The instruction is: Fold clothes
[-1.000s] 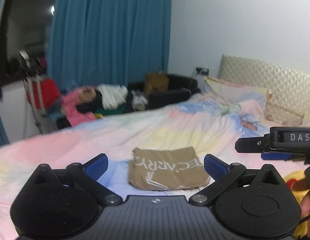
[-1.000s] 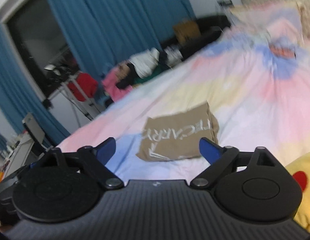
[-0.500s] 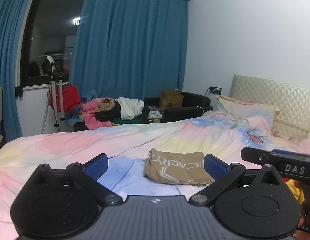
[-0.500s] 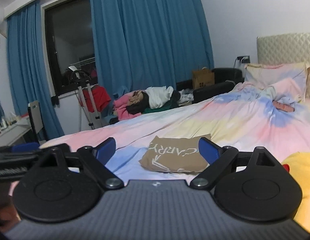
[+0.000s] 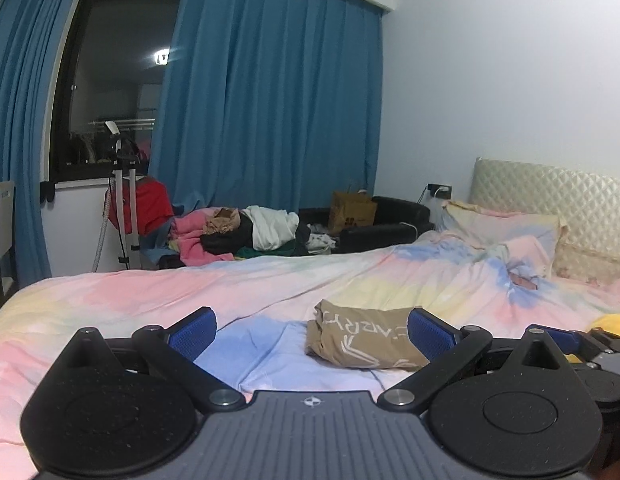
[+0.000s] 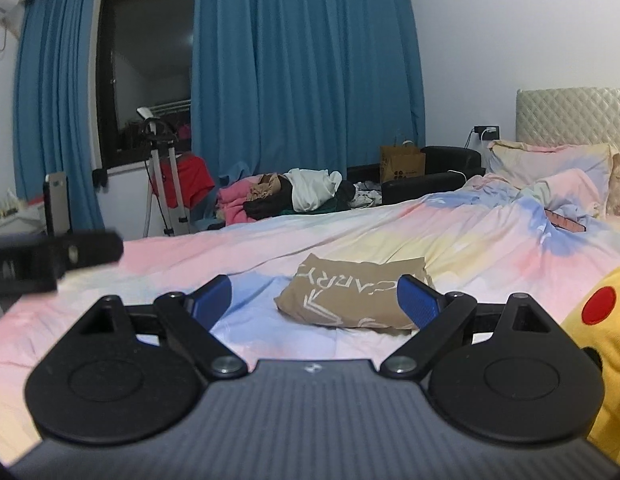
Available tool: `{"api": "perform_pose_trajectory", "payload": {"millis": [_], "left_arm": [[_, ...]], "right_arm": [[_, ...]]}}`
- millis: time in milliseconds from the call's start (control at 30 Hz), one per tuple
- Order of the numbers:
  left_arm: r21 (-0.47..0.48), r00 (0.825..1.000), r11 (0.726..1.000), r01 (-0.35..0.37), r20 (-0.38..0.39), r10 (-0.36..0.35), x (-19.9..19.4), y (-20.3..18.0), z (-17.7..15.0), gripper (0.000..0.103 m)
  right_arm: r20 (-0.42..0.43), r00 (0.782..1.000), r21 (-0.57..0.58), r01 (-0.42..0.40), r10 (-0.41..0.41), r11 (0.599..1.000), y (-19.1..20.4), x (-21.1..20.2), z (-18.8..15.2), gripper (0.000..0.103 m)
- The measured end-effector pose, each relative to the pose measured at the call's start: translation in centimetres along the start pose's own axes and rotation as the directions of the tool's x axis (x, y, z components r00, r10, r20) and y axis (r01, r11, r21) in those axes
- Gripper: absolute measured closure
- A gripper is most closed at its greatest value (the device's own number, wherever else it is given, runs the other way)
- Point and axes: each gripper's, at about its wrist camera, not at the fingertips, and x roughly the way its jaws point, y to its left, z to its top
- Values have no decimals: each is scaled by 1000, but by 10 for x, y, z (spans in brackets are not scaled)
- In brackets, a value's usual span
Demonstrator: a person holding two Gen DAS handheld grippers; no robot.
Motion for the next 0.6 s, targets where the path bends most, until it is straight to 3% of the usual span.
{"api": "perform_pose_trajectory", "payload": {"millis": [100,367,600], "left_arm": [[-4,1000,1000,-5,7,5,0,5,-2,0],[0,999,1000,-22,-39,22,6,15,-16,0],[18,999,999,-29,-36,29,3,14,-18,0]], "right_arm": [[23,1000,-14,19,-19,1000,5,-2,-4,12],[-35,998,34,48,-47,998,0,6,-8,12],[-39,998,-9,58,-59,998,9,8,-8,12]]}}
